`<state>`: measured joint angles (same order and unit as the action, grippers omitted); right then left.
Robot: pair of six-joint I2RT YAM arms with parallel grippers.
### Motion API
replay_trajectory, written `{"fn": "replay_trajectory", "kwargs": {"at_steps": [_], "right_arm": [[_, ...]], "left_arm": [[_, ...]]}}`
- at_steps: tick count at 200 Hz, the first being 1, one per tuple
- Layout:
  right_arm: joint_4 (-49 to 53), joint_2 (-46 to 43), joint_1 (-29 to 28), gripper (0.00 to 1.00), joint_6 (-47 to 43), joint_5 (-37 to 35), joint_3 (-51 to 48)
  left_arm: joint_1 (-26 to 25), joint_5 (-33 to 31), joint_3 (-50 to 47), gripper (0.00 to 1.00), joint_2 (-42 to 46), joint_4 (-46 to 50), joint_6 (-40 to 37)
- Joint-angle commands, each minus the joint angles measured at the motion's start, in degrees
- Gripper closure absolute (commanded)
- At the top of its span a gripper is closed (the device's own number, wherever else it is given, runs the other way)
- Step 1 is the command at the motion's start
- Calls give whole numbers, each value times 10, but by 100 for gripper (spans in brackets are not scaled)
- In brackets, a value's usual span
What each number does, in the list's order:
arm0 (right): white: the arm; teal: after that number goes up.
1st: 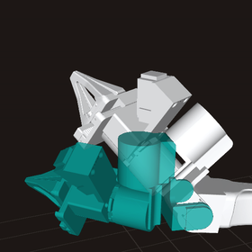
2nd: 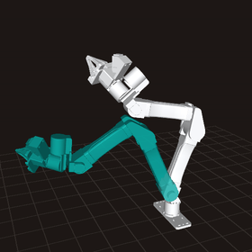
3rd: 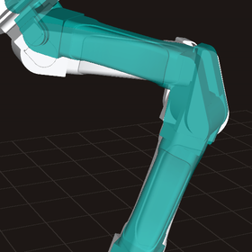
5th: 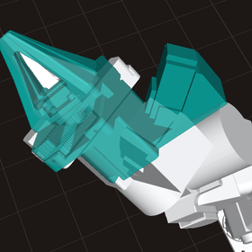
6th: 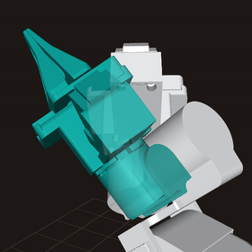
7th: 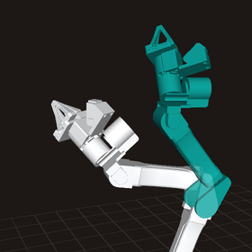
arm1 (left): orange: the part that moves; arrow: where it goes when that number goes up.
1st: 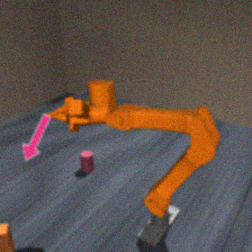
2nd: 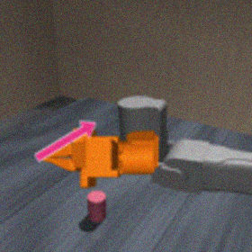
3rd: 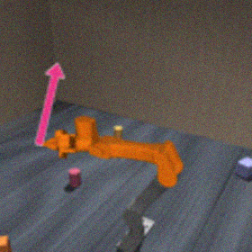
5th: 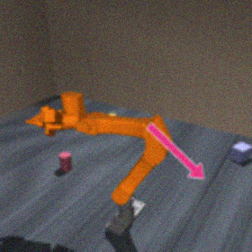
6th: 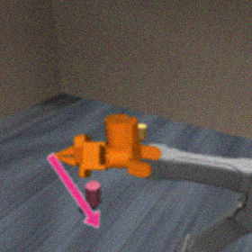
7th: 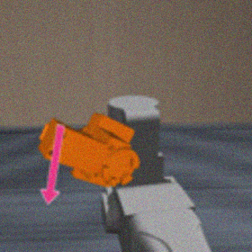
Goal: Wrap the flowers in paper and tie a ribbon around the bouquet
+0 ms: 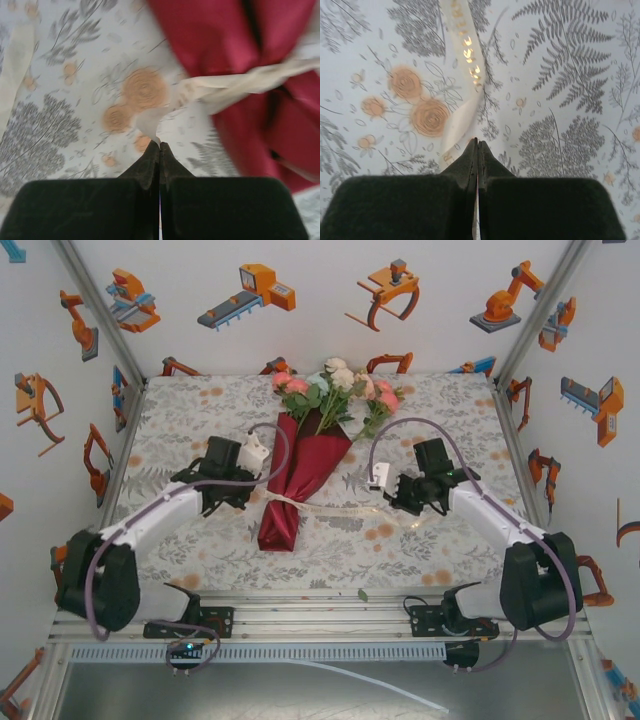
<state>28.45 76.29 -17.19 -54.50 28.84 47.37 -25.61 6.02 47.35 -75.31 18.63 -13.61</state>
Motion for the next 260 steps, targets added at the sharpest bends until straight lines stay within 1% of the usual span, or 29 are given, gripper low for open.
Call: {"fn": "replay_trajectory", "kwargs": {"at_steps": [1,6,7,8,9,10,13,15,21,31,35,43,46,49,67,79,96,112,129,145,149,158,172,189,205,226,237,260], "right_arm": [[-21,-8,-9,83,48,106,18],[-34,-4,-14,67,60,105,14],[-36,-4,-15,64,61,103,14],[-36,-4,-15,64,61,103,14],[-39,-3,-16,62,63,102,13],[-43,0,-19,57,66,97,11],[-47,2,-23,54,67,91,10],[-52,6,-29,48,67,79,8],[-54,14,-42,42,63,59,8],[-45,40,-66,39,48,44,19],[-41,51,-73,33,46,46,27],[-31,76,-84,25,47,54,45],[-28,89,-89,20,47,55,52],[-25,99,-92,17,47,55,59],[-7,150,-112,15,42,11,96],[2,179,-122,15,30,-2,122],[2,218,-144,17,18,17,160],[7,254,-168,20,0,40,195],[13,294,-189,23,-9,48,230],[29,336,-209,29,-9,49,268],[31,344,-211,32,-9,51,274],[39,356,-214,46,-9,49,286],[41,360,-214,71,-5,39,288],[40,345,-213,100,-9,43,275],[38,310,-197,100,-5,71,258],[8,237,-161,100,37,94,213],[-6,195,-147,100,48,95,182],[-24,137,-129,100,69,104,135]], "left_arm": [[-12,118,-3,100,48,-17,9],[-14,107,0,100,50,-11,7],[-14,105,1,100,50,-9,7],[-15,102,1,100,51,-8,7],[-15,99,2,100,51,-6,7],[-15,96,2,100,51,-5,7],[-15,90,4,100,51,-2,7],[-14,83,4,100,51,-1,7],[-14,68,4,100,51,1,7],[-12,60,3,100,50,-1,5],[-12,60,3,100,48,-2,2],[-13,63,4,100,46,-2,-1],[-13,65,6,100,45,0,-2],[-13,67,8,100,44,1,-4],[-16,72,17,100,47,4,-12],[-17,71,20,100,50,3,-22],[-17,86,21,100,50,-10,-28],[-17,108,15,97,49,-33,-26],[-17,96,11,97,46,-42,-22],[-16,84,9,97,49,-42,-21],[-16,81,8,97,51,-42,-21],[-16,76,7,97,57,-42,-20],[-15,74,2,97,71,-49,-13],[-9,93,-10,98,86,-66,1],[-6,116,-17,98,96,-82,18],[-7,163,-23,98,101,-109,47],[-18,185,-19,98,96,-119,60],[-53,200,-10,98,74,-158,76]]}}
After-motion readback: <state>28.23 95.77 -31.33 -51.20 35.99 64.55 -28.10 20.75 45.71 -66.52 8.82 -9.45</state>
